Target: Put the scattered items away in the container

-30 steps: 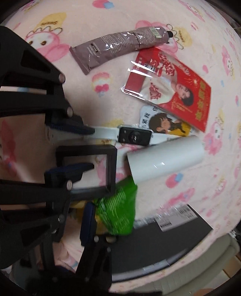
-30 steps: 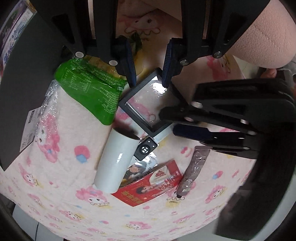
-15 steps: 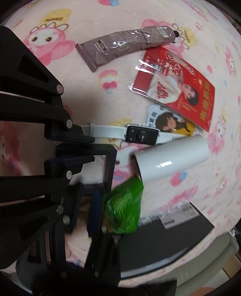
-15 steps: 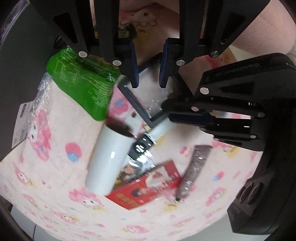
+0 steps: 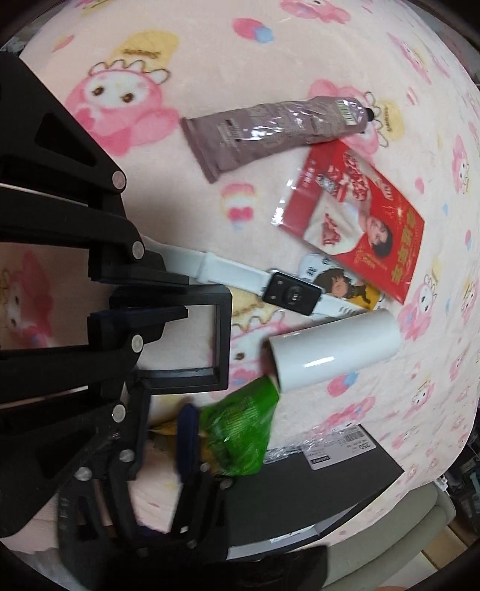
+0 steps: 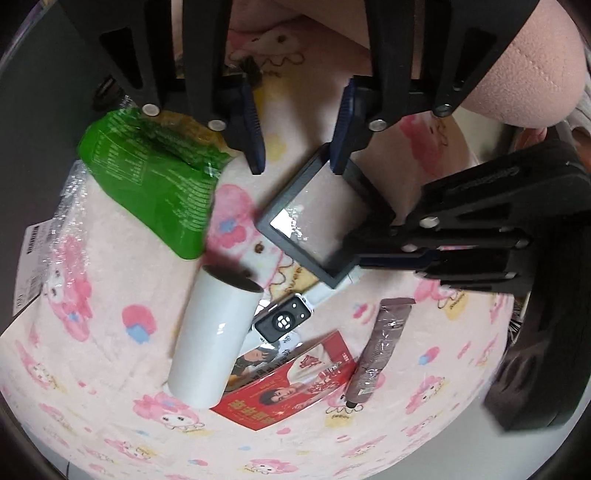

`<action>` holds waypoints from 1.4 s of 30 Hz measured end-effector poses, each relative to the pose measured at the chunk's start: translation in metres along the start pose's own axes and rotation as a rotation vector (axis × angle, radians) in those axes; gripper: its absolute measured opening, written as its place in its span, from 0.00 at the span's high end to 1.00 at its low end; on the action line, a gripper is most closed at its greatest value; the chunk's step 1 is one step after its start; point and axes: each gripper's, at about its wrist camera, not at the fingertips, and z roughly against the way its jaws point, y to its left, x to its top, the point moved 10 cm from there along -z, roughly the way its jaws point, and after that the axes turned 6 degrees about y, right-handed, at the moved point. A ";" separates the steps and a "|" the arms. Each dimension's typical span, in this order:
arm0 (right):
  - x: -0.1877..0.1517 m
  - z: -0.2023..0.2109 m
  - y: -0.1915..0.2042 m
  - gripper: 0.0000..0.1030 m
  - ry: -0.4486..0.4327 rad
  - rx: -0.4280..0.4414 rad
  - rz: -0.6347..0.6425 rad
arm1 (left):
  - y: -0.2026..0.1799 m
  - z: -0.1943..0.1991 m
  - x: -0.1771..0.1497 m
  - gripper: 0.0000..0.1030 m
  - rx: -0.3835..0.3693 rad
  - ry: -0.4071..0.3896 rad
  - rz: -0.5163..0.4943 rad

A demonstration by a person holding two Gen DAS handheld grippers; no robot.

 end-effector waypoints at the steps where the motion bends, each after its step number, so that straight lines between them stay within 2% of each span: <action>1: 0.002 -0.001 -0.001 0.66 0.004 0.004 -0.003 | 0.003 -0.002 -0.002 0.91 -0.003 0.006 -0.001; 5: 0.010 -0.008 0.004 0.66 0.025 0.018 0.023 | -0.002 -0.010 -0.006 0.91 0.006 0.011 -0.014; 8: 0.011 -0.004 0.005 0.67 0.014 -0.019 0.036 | -0.016 -0.009 -0.005 0.91 0.004 -0.014 -0.033; 12: 0.017 0.026 0.001 0.67 -0.075 -0.033 -0.008 | -0.033 0.019 -0.002 0.91 -0.031 -0.069 -0.055; 16: 0.020 0.079 0.009 0.67 -0.214 -0.040 0.010 | -0.066 0.045 0.006 0.91 -0.057 -0.124 -0.097; 19: -0.029 0.114 -0.003 0.67 -0.297 -0.066 0.037 | -0.092 0.065 0.011 0.91 -0.077 -0.164 -0.129; 24: -0.058 0.175 -0.026 0.66 -0.406 -0.139 0.005 | -0.141 0.093 0.020 0.91 -0.110 -0.220 -0.191; 29: -0.101 0.224 -0.081 0.66 -0.466 -0.197 -0.087 | -0.225 0.082 0.037 0.91 -0.132 -0.194 -0.310; 33: -0.143 0.252 -0.140 0.66 -0.483 -0.244 -0.170 | -0.300 0.054 0.039 0.91 -0.175 -0.123 -0.402; 37: -0.185 0.258 -0.196 0.65 -0.484 -0.272 -0.285 | -0.356 0.018 0.021 0.90 -0.194 -0.020 -0.494; 42: -0.223 0.232 -0.238 0.65 -0.445 -0.212 -0.405 | -0.388 -0.026 0.008 0.90 -0.135 0.088 -0.556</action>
